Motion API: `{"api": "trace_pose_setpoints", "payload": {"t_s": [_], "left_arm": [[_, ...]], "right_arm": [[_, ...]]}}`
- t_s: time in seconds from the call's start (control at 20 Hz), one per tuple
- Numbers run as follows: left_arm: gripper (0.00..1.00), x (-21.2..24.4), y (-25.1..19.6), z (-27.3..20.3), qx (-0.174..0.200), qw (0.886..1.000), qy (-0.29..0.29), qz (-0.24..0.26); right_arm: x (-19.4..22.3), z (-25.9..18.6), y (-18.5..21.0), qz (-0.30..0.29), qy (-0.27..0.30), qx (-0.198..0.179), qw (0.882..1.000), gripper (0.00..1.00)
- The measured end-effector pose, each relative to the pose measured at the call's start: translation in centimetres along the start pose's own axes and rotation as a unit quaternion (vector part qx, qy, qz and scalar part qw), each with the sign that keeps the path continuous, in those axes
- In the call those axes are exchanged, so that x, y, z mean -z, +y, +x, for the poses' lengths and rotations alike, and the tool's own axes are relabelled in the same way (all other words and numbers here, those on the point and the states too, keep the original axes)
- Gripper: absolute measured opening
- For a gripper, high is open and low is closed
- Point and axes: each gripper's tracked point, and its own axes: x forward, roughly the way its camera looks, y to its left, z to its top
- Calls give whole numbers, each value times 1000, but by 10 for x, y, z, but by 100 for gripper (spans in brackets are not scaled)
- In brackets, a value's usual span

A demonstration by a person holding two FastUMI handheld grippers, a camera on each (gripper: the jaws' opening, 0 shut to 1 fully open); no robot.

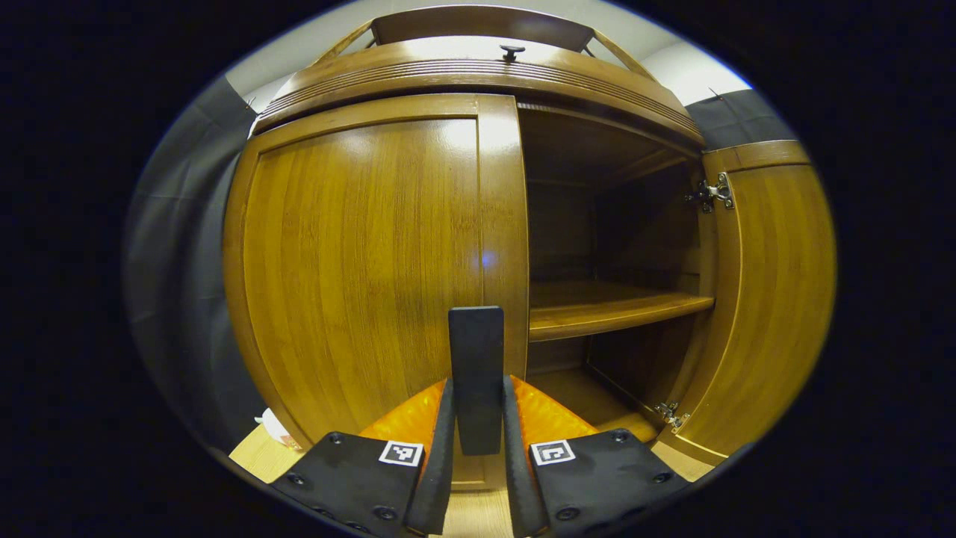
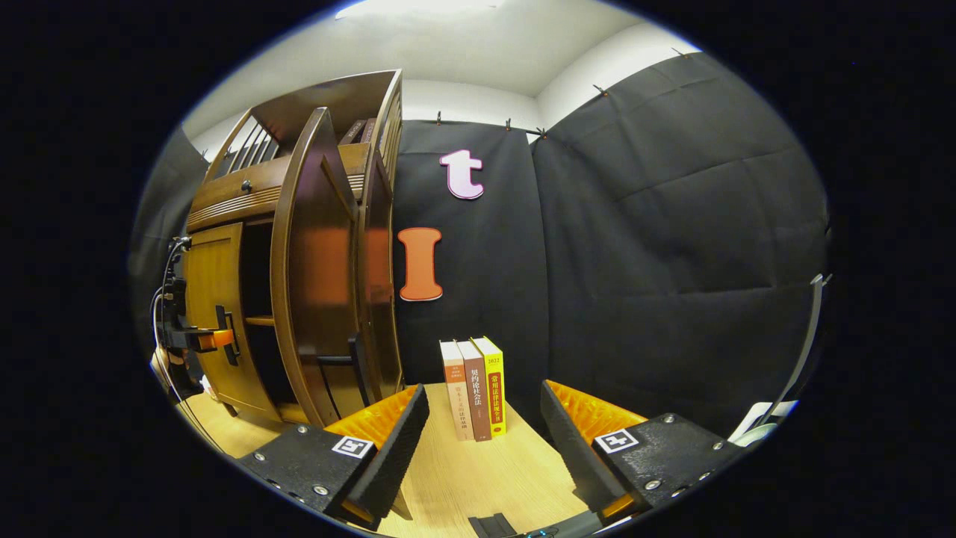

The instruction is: Open the right door of the double-door shoe cabinet with the right hand, and open the left door with the left hand.

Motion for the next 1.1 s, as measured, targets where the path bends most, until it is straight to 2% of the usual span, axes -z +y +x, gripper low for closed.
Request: {"api": "trace_pose_setpoints", "payload": {"t_s": [0.15, 0.3, 0.35, 1.1], "left_arm": [[29, 1, -1, -2, 6, 1000, 2, -3], [31, 3, 2, -10, 12, 1000, -1, -16], [27, 1, 0, -14, 11, 1000, 1, -21], [26, 3, 20, -103, 66, 998, 6, 8]], "right_arm": [[1, -6, 2, 0, 2, -1, 1000, 92], [0, -11, 3, -1, 1, 0, 1000, 92], [-1, -12, 4, 0, 0, -1, 1000, 92], [-11, -36, 23, -2, -12, -14, 1000, 92]]}}
